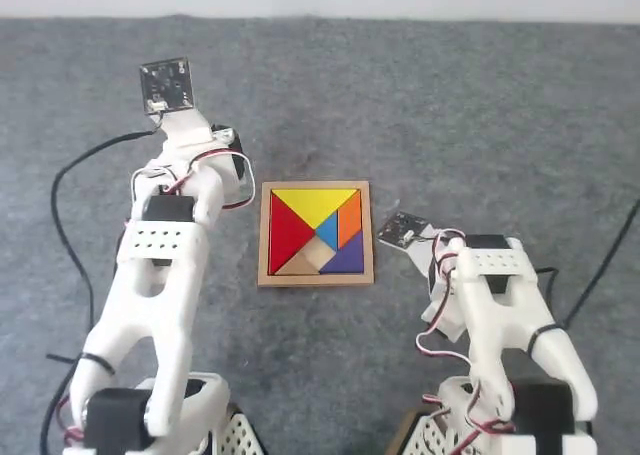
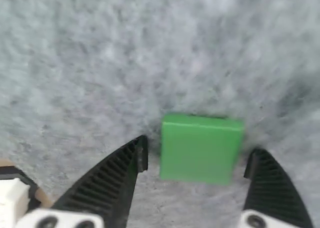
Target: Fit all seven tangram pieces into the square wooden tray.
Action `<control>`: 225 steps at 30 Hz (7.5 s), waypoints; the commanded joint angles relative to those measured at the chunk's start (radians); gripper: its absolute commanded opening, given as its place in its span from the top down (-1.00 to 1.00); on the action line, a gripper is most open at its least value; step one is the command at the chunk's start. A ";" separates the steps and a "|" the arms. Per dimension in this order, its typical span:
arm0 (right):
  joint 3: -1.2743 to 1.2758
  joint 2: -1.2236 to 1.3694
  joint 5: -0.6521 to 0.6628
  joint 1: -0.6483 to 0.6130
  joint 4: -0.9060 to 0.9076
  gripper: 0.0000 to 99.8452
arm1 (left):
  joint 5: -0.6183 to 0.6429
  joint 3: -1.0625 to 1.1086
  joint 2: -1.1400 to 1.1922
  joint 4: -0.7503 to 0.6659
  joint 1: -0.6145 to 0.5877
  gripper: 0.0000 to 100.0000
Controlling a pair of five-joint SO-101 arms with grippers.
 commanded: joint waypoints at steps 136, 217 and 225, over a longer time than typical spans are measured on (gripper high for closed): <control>-0.893 0.503 -0.589 -0.645 0.065 0.40 | 0.054 -0.061 -0.040 -0.029 -0.204 0.97; 0.358 -0.460 -0.598 -0.314 -1.141 0.97 | -0.545 0.917 -1.389 0.422 -0.196 0.97; 0.358 -0.469 -0.605 -0.277 -1.135 0.96 | -0.545 0.914 -1.456 0.786 -0.204 0.97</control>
